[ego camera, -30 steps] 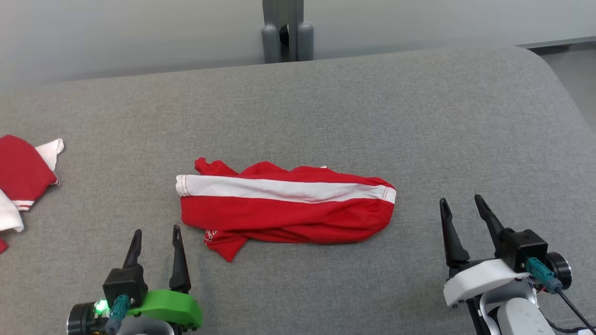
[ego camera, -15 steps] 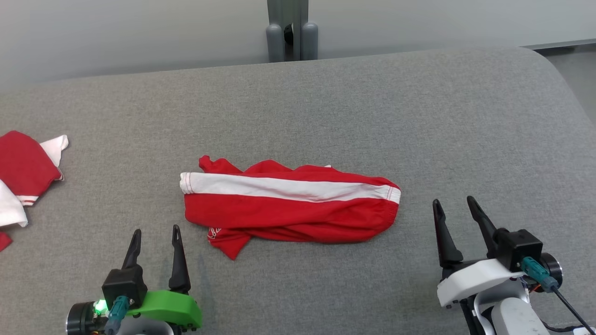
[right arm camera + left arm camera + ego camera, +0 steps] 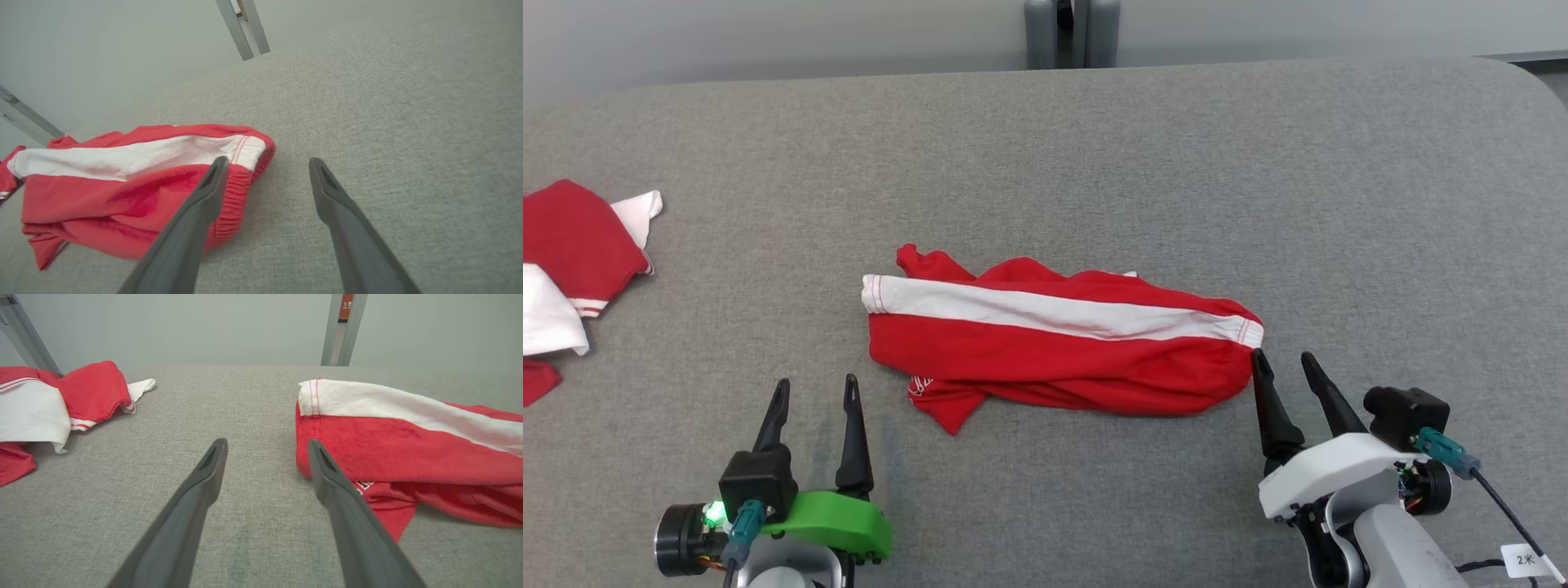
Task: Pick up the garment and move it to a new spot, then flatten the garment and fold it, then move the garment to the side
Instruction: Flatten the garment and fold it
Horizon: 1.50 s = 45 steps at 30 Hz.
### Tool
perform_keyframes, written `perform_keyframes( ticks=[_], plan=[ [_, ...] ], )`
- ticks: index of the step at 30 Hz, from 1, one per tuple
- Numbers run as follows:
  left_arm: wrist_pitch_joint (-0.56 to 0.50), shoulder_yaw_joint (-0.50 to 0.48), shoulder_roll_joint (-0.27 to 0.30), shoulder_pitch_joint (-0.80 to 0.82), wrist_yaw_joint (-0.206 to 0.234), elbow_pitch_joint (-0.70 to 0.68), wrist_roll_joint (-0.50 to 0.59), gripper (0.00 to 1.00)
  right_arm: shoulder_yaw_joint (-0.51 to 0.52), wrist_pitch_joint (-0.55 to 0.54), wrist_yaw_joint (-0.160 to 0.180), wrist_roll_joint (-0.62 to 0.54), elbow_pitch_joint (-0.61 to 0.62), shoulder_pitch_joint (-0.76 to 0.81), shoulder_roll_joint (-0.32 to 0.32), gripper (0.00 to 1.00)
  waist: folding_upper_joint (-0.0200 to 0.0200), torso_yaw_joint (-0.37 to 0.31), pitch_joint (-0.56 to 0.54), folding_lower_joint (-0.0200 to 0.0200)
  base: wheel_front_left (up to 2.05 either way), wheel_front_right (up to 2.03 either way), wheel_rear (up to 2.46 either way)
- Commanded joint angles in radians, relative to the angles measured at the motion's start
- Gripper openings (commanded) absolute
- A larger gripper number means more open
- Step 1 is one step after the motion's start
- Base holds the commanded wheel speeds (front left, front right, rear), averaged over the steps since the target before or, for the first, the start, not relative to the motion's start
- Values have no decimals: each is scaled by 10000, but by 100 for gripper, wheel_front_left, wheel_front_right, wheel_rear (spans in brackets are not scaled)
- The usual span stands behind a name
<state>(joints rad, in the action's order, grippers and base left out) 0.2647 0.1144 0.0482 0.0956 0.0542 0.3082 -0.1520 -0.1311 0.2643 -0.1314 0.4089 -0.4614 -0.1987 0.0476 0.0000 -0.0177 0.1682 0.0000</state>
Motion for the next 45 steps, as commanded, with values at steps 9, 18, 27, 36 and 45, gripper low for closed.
perform_keyframes(
  ticks=[9,18,27,36,45],
  plan=[
    [-5,-62,42,-30,-78,67,162,100,-359,1,12,1289,-674,-520,53,100,0,301,19,0,0,0,0],
    [-5,3,42,56,-139,121,229,100,-769,1,12,2184,-1066,-875,45,100,0,335,124,0,0,0,0],
    [-6,-33,44,199,-158,109,295,100,-913,1,12,2883,-1092,-1226,50,43,0,385,305,0,0,0,0],
    [-6,116,42,421,-454,-87,-281,100,-782,1,12,2742,-791,-1313,44,0,0,347,533,0,0,0,0],
    [-6,237,50,1475,-1567,360,-2288,100,-741,1,12,2577,-641,-1201,53,0,0,102,801,0,0,0,0]
  ],
)
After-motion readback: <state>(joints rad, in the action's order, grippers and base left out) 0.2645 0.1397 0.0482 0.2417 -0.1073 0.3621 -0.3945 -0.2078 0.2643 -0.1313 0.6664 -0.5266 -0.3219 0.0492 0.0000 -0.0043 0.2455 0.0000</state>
